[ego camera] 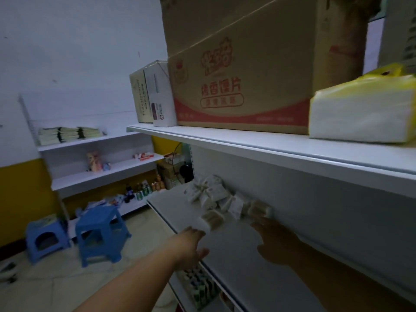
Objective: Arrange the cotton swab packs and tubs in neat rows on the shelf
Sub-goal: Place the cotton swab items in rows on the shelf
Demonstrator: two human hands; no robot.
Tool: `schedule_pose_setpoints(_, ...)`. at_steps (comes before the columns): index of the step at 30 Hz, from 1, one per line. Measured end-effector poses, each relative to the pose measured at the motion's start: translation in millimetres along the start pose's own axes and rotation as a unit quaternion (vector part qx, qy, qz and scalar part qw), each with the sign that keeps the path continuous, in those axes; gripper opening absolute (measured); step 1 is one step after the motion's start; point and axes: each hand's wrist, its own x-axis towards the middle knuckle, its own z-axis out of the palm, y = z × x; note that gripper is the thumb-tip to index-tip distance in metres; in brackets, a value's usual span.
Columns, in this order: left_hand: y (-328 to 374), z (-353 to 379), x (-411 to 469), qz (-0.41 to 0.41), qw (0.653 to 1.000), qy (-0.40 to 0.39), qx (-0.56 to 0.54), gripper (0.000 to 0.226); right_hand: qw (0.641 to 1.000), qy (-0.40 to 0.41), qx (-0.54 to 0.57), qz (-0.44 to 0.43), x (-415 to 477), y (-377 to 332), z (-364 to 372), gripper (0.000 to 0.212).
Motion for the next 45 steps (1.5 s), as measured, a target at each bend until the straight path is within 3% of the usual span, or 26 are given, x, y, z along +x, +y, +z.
schedule_pose_setpoints(8, -45.9, 0.5, 94.1, 0.015, 0.999, 0.032, -0.031, 0.067, 0.987, 0.104, -0.051, 0.107, 46.9, 35.6, 25.4, 0.068)
schedule_pose_setpoints(13, -77.5, 0.2, 160.2, 0.020, 0.985, 0.063, -0.162, 0.070, 0.968, 0.185, -0.045, 0.164, 80.8, 38.7, 40.6, 0.064)
schedule_pose_setpoints(18, -90.7, 3.6, 211.9, 0.072, 0.943, 0.119, -0.301, 0.037, 0.932, 0.242, 0.006, 0.271, 105.4, 18.8, 59.0, 0.070)
schedule_pose_setpoints(19, -93.6, 7.9, 221.3, 0.072, 0.932, 0.131, -0.331, 0.040, 0.922, 0.249, 0.024, 0.295, 107.9, 13.8, 61.7, 0.065)
schedule_pose_setpoints(22, -95.4, 18.6, 233.7, 0.057, 0.916, 0.137, -0.373, 0.082, 0.868, 0.304, 0.126, 0.372, 110.3, -1.9, 62.6, 0.049)
schedule_pose_setpoints(23, -93.9, 19.9, 234.4, 0.052, 0.915, 0.144, -0.374, 0.086, 0.850, 0.322, 0.170, 0.382, 110.0, -5.6, 63.5, 0.046)
schedule_pose_setpoints(26, -92.8, 27.0, 241.1, 0.051, 0.902, 0.178, -0.390, 0.070, 0.807, 0.345, 0.263, 0.400, 106.6, -15.3, 64.2, 0.040)
schedule_pose_setpoints(29, -96.6, 38.0, 249.6, 0.045, 0.885, 0.181, -0.427, 0.057, 0.771, 0.353, 0.291, 0.444, 99.3, -21.5, 64.5, 0.051)
schedule_pose_setpoints(33, -99.8, 41.2, 248.5, 0.068, 0.849, 0.160, -0.499, 0.075, 0.760, 0.334, 0.287, 0.477, 84.5, -27.2, 64.9, 0.050)
schedule_pose_setpoints(36, -104.3, 38.1, 240.6, 0.065, 0.813, 0.142, -0.560, 0.080, 0.731, 0.367, 0.327, 0.474, 71.4, -36.1, 56.8, 0.053)
schedule_pose_setpoints(40, -112.5, 27.2, 218.6, 0.061, 0.787, 0.156, -0.594, 0.064, 0.656, 0.449, 0.413, 0.445, 40.6, -37.3, 54.5, 0.030)
schedule_pose_setpoints(45, -104.7, -3.9, 174.1, 0.098, 0.733, 0.159, -0.653, 0.045, 0.562, 0.506, 0.515, 0.404, -1.6, -44.3, 41.5, 0.027)
